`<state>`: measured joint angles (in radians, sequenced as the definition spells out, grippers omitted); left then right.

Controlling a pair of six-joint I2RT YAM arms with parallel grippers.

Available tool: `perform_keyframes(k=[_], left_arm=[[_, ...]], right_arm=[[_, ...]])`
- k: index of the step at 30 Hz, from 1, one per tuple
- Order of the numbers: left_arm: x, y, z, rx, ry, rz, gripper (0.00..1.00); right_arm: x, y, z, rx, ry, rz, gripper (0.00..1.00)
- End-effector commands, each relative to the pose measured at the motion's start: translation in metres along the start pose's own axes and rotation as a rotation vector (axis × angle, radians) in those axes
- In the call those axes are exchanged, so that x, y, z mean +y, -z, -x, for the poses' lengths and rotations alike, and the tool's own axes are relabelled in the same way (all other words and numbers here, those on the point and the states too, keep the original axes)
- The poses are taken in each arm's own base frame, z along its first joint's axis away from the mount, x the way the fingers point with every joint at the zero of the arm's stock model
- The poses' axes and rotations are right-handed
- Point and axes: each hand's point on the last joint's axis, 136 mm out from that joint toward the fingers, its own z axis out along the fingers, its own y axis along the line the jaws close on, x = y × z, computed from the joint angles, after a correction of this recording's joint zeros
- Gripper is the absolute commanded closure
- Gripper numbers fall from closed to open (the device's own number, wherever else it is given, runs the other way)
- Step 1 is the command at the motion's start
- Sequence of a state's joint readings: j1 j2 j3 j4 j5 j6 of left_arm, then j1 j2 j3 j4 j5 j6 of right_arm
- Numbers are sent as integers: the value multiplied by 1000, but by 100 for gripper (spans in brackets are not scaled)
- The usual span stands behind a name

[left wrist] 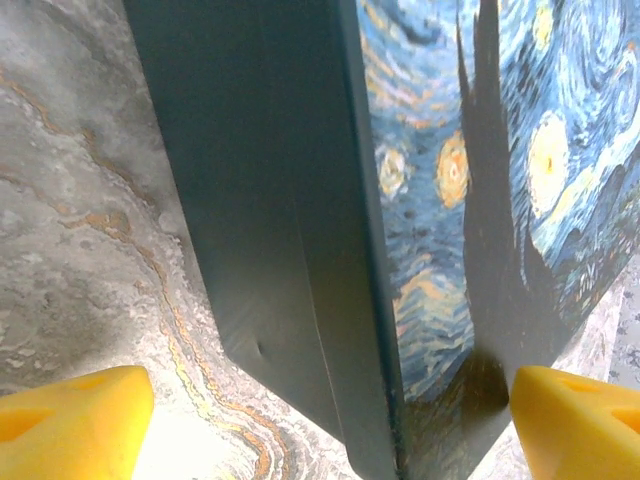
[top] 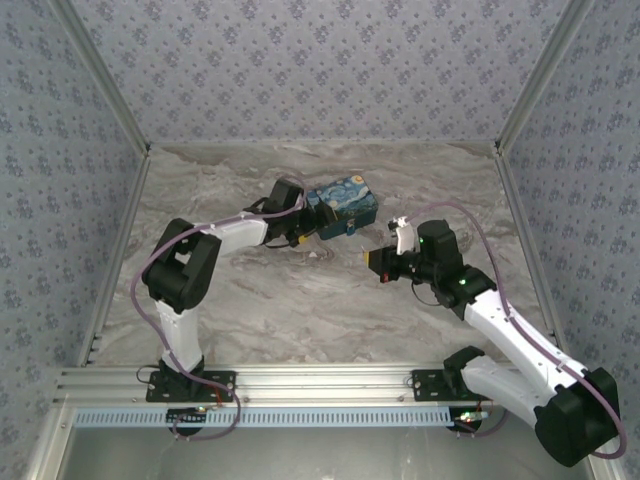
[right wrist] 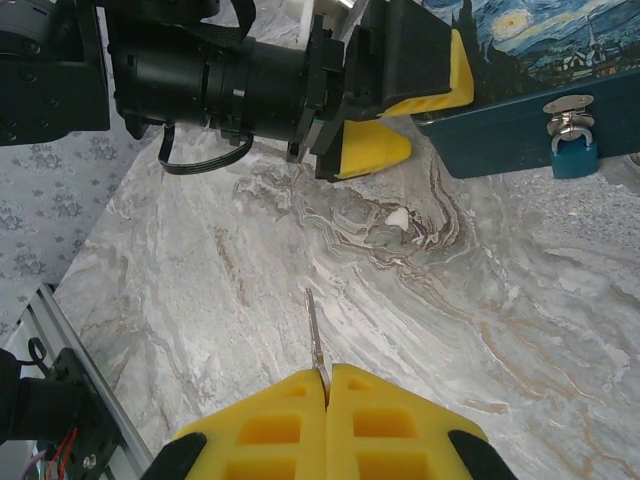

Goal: Unlock the padlock with the key

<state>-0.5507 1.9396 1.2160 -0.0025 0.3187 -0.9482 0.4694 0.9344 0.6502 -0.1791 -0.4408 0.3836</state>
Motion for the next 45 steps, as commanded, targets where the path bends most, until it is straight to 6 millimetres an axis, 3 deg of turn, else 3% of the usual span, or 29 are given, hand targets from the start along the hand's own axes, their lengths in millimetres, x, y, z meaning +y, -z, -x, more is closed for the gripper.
perform_keyframes(k=[1,10,19,22,27,31,36,40,45], left_arm=[[23,-3,0,-17,42,52,10],[68,8,-30,51,45,162,18],[110,40,-66,89,40,253,19],[122,54,-67,73,55,267,19],[135,77,-45,22,60,284,16],[133,89,-22,1,41,260,14],[97,106,-3,-54,-97,156,7],[76,122,-4,-119,-184,49,4],[54,138,-20,-179,-294,-111,3]], right_arm=[[-3,1,-5,10,-8,-5,100],[-4,0,-5,12,-16,-12,100],[-8,-5,-9,35,-30,-15,100],[-9,-8,-9,38,-32,-11,100],[-7,-13,-11,53,-37,2,100],[-4,-16,-12,56,-38,10,100],[2,-19,-13,45,-31,20,100],[7,-25,-9,16,-45,56,100],[19,-37,0,-8,-58,124,100]])
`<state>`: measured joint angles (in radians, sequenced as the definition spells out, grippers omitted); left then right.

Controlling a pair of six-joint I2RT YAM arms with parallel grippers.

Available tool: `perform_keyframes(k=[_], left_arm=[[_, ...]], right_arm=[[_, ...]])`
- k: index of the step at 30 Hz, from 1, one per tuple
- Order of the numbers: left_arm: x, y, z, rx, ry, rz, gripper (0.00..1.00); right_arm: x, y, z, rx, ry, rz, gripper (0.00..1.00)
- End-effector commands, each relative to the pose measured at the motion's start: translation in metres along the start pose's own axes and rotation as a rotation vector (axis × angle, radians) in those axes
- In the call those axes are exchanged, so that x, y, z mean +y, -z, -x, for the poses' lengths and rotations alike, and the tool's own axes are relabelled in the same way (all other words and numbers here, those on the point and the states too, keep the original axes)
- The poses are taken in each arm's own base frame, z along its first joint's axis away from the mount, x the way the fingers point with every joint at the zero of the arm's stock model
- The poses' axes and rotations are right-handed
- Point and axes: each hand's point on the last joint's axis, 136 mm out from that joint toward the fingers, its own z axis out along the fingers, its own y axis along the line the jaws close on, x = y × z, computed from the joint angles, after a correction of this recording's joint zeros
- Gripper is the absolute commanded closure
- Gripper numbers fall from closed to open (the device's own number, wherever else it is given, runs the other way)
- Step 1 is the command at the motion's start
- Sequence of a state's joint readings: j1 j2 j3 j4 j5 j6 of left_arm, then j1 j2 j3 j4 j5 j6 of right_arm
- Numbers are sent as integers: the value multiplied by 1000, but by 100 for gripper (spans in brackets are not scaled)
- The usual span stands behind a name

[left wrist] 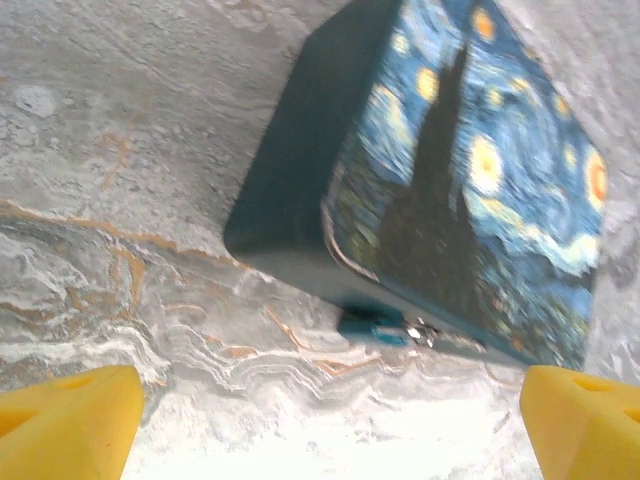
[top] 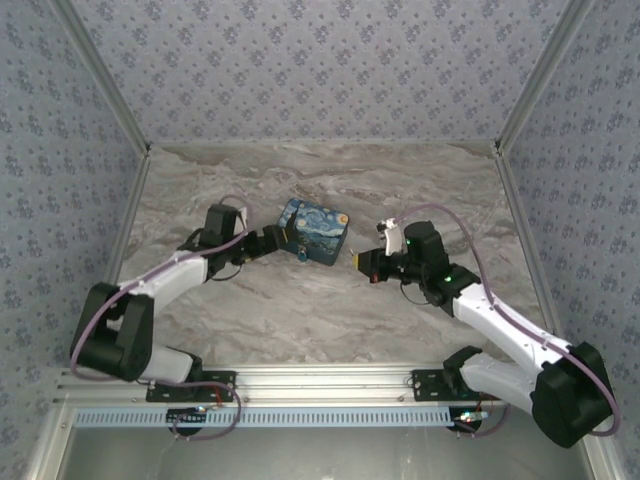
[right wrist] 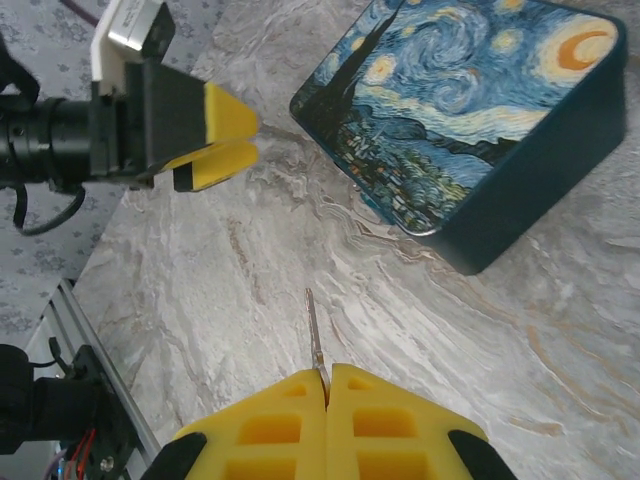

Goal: Unlock the padlock with the key

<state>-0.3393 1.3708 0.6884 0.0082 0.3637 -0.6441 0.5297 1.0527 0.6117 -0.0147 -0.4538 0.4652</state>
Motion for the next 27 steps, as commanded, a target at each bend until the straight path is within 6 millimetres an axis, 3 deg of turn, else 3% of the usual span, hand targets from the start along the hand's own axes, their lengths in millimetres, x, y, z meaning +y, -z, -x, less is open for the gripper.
perform_keyframes(k=[1,6,11,27], left_arm=[[-26,10,0,-58,-124,-133,3],[-45,13,-19,-81,-295,-234,3],[-44,6,-30,-47,-361,-255,6],[-51,-16,-39,-84,-482,-341,15]], right_arm=[[15,-8,13,-45,-8,77,100],[14,-18,9,-27,-8,71,100],[15,-19,0,-26,10,68,100],[31,2,-27,-97,55,65,100]])
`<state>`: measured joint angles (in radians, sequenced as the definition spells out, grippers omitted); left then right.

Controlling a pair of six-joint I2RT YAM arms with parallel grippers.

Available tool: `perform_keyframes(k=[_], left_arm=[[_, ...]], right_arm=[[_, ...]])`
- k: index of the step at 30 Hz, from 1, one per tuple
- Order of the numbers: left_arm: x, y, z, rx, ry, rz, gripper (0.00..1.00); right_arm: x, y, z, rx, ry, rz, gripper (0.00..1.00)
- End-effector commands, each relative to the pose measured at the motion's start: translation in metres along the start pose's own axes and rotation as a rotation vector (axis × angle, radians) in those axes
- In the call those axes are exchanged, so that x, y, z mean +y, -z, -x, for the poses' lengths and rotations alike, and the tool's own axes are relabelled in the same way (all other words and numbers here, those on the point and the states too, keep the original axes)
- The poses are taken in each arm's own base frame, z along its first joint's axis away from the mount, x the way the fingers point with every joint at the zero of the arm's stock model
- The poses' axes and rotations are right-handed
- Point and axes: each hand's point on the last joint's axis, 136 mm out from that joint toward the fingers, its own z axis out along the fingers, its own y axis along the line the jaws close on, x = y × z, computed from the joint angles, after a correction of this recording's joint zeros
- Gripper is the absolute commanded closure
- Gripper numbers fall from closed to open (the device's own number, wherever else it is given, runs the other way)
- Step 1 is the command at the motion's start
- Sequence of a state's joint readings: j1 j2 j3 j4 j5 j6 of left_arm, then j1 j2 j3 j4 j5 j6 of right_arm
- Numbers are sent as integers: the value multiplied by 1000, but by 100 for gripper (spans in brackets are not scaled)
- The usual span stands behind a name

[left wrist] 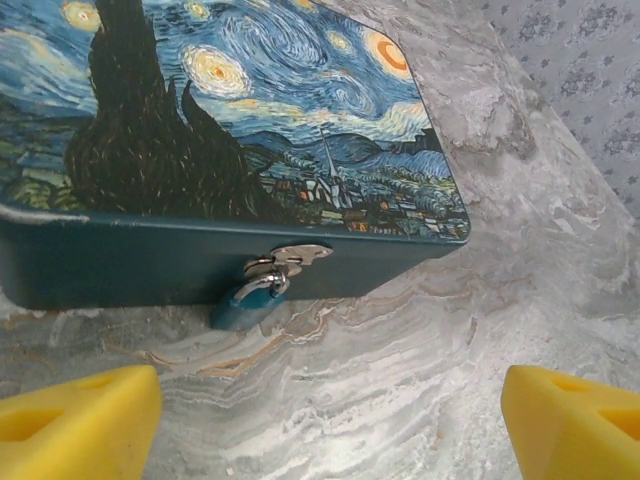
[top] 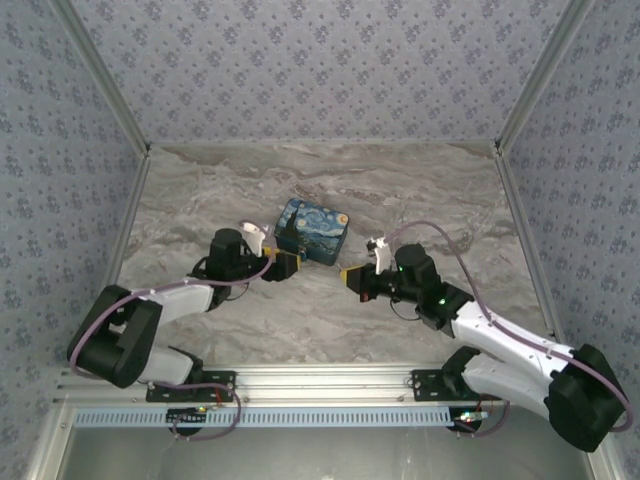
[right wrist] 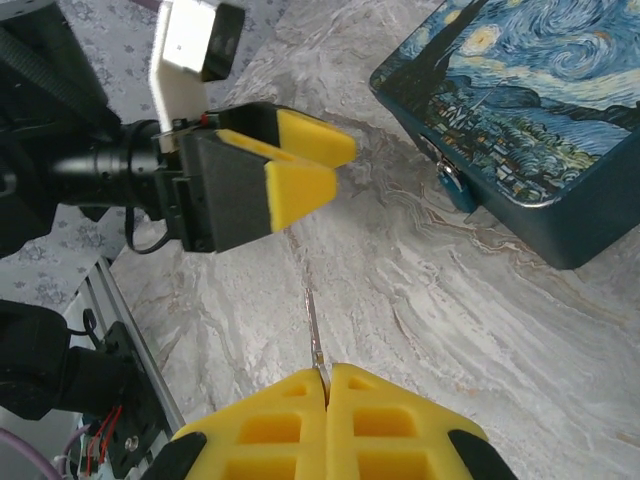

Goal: Unlock the padlock with the key

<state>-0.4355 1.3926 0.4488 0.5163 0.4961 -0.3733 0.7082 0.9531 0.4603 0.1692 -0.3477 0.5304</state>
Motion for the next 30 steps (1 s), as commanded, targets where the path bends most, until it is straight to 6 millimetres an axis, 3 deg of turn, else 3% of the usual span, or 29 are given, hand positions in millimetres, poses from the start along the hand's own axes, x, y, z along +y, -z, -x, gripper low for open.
perform_keyframes(k=[1,12,19,30], left_arm=[[-10,-10,7,-7,-57,-64,16],[2,-44,-3,2,-26,-60,21],[14,-55,-5,-13,-12,-31,25],[16,-66,-10,5,-6,-19,31]], right_arm=[[-1,8,4,-48,-3,-28,100],[-3,18,2,-79,-6,-59,100],[-5,20,1,-80,0,-73,100],[-6,24,0,-88,10,-80,100]])
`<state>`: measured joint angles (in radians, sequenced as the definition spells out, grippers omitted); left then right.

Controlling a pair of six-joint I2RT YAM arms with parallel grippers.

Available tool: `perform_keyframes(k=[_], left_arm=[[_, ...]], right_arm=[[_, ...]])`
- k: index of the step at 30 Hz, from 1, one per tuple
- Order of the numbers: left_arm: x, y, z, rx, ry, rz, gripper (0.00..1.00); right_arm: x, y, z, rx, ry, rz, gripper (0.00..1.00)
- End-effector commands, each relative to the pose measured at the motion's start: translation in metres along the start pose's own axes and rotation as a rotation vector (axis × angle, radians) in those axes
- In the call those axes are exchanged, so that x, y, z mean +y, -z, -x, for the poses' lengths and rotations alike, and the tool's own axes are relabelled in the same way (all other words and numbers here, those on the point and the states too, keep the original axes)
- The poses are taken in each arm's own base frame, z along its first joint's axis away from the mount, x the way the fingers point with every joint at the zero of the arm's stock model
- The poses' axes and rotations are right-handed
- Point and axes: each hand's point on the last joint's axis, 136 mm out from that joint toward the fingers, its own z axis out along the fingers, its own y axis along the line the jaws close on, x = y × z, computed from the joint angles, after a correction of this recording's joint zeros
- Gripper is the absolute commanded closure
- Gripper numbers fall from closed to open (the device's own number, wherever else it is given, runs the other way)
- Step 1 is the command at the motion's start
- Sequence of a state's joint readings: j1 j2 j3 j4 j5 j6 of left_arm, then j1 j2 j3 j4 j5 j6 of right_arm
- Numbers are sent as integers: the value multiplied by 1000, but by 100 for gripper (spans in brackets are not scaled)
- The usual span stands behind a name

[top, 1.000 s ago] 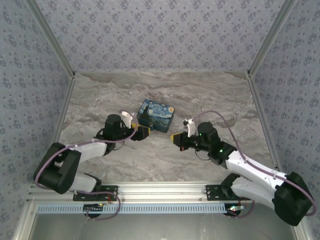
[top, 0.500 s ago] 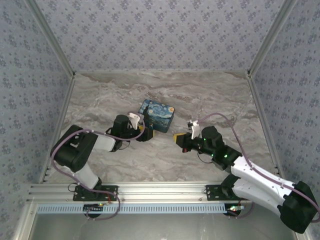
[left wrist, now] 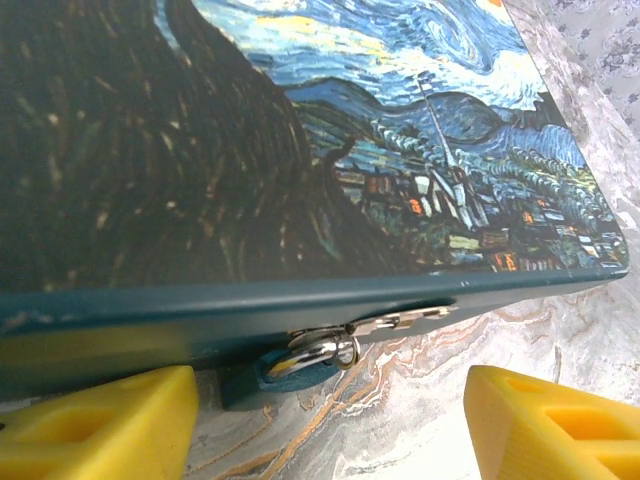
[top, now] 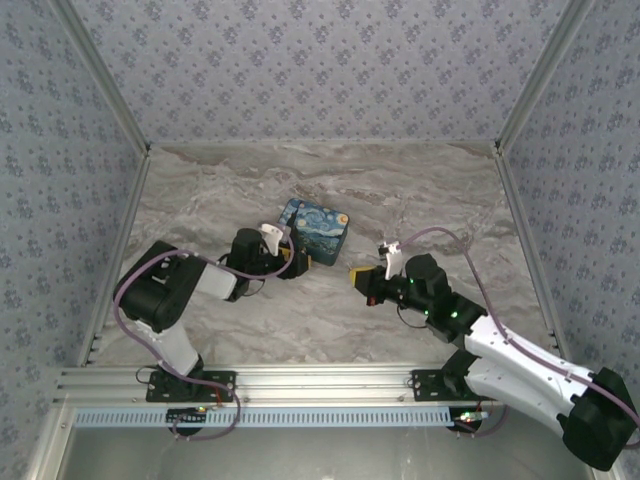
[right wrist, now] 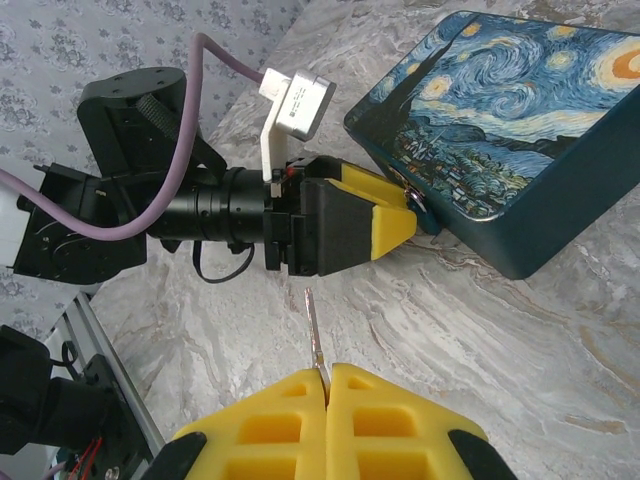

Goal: Unlock the padlock with the key

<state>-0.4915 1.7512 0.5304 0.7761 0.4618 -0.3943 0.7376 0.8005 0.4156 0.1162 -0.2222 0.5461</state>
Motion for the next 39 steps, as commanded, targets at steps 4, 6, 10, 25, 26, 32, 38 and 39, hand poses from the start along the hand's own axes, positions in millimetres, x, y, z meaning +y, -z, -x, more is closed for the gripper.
perform_keyframes(k=[4,6,10,25,26,32,38,39], left_arm=[[-7,-8,7,-20,-14,-11,33],[-7,-9,6,-16,-13,-9,35],[-9,-10,4,-6,-13,-5,40],[-10,-19,5,2,-8,52,48],[-9,-20,5,2,-3,58,48],[-2,-21,7,-9,28,103,51],[-1,-24,6,-5,34,134,51],[-1,-24,6,-5,34,136,51]], right_arm=[[-4,5,-5,-2,4,-19,100],[-4,6,-5,-3,4,-20,100],[-6,9,-7,-7,6,-24,100],[-8,16,-7,-26,1,-29,100],[-8,17,-8,-26,1,-29,100],[-8,18,-8,-31,-4,-30,100],[-11,19,-9,-42,-16,-36,100],[-12,18,-9,-46,-21,-39,100]])
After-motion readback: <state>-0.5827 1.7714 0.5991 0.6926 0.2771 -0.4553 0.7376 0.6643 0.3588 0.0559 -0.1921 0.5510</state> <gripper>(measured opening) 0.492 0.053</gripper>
